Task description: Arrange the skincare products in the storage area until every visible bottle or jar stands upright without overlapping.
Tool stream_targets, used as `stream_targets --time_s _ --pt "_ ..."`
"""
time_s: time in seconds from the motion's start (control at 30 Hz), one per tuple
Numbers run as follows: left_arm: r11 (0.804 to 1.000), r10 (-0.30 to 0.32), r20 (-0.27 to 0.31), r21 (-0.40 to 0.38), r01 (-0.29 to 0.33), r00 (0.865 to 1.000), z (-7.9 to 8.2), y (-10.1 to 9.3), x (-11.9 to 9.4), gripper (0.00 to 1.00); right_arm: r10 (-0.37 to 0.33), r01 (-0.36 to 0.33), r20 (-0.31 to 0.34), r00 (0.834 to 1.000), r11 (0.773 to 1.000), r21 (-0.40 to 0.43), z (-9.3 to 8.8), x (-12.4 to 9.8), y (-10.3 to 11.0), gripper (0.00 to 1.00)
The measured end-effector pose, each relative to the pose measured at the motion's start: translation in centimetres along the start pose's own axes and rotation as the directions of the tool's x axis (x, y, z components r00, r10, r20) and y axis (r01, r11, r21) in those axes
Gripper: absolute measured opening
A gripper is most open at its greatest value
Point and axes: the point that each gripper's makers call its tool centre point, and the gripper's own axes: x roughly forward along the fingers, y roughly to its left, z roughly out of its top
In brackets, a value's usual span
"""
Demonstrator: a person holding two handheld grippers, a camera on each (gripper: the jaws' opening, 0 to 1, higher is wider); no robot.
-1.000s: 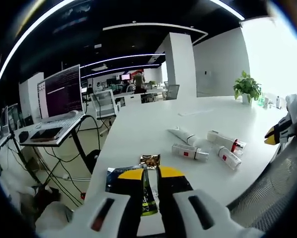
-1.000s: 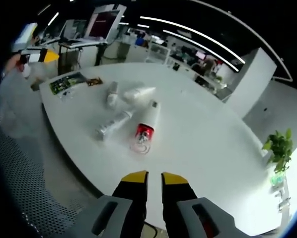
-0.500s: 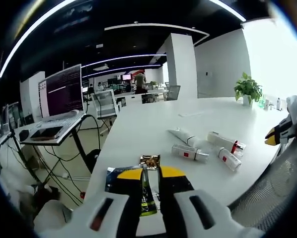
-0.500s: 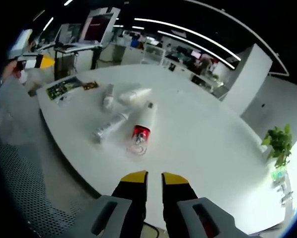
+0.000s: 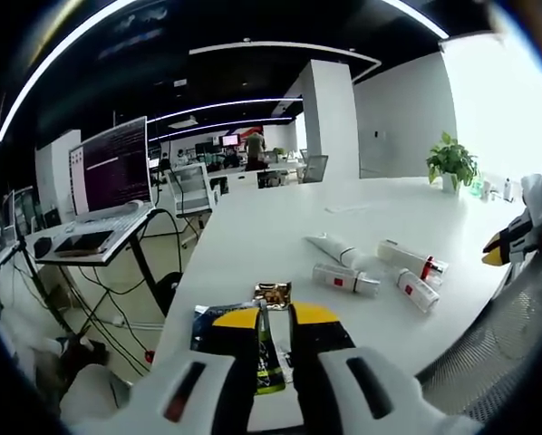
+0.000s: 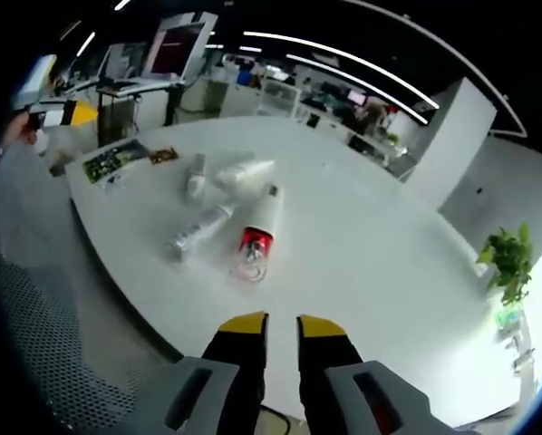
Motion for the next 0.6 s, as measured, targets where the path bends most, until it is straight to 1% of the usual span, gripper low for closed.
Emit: stream_targets --time_s 0.33,0.5,0.6 --pt "1.000 -0.024 0.005 0.005 0.024 1.000 0.1 -0.4 0.0 0.09 -0.029 0.029 0.009 1.000 0.999 0.021 0.1 -0.2 -0.6 0.09" --pt "1.000 -0.025 0.011 -0.003 0.025 1.000 0.1 -0.3 -0.1 0.10 -0.033 0.032 0.039 0.999 0.999 0.017 0.7 -0.4 -0.5 0.09" --pt "1.000 -0.019 -0.002 -0.013 0.019 1.000 0.0 -0.1 0.0 0.11 -0.038 0.038 0.040 0.998 0.999 0.021 1.0 -0.4 -0.6 0.08"
